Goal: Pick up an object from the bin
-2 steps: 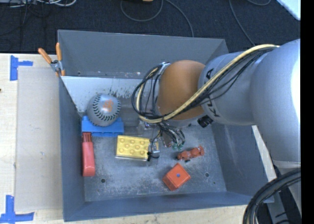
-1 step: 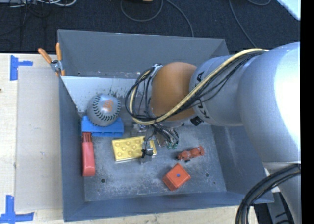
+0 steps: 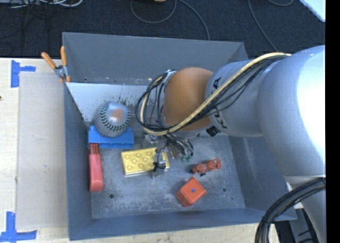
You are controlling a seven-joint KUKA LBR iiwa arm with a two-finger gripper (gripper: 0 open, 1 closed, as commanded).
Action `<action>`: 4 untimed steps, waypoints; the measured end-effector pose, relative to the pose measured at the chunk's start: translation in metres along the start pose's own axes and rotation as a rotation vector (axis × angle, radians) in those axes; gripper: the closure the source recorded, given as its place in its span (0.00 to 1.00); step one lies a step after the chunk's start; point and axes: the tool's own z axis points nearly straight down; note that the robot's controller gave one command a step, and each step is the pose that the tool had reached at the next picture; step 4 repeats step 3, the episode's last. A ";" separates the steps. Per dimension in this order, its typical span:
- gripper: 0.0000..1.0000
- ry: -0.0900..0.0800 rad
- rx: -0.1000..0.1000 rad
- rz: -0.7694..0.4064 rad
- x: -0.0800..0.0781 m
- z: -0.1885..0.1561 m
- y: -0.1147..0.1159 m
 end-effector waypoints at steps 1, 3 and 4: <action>1.00 -0.006 -0.001 0.038 -0.009 -0.156 0.010; 1.00 -0.007 -0.002 0.069 -0.028 0.000 -0.005; 1.00 -0.007 -0.002 0.069 -0.028 0.000 -0.005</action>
Offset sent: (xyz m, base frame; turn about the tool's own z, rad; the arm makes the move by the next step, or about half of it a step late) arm 0.0000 0.0000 0.0000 0.0000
